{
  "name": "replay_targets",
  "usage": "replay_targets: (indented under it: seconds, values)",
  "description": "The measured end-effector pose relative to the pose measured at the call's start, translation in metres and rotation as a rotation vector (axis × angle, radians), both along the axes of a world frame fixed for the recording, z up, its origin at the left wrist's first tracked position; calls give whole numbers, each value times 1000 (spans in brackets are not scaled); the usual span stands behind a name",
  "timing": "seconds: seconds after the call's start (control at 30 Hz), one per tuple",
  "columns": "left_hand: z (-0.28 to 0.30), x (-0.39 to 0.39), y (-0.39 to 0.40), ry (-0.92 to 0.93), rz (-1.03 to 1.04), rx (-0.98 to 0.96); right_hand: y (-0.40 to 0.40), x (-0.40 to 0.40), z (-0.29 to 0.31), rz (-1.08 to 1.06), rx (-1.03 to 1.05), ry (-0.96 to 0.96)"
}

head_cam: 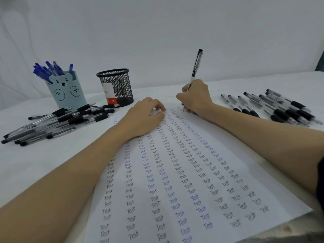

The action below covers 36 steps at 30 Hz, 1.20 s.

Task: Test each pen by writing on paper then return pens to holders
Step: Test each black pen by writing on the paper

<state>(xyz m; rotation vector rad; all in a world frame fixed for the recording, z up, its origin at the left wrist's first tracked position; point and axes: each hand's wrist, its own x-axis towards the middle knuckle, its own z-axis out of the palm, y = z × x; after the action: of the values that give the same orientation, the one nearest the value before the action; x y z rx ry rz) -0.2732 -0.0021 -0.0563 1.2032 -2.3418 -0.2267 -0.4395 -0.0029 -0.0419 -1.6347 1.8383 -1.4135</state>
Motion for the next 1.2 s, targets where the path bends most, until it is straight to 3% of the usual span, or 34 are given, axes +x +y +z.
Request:
replay_targets:
  seconds: [0.7, 1.2]
  values:
    - [-1, 0, -1, -6, 5, -12, -5, -2, -2, -50, -16, 6]
    - [-1, 1, 0, -14, 1, -4, 4, -13, 14, 44, 72, -432]
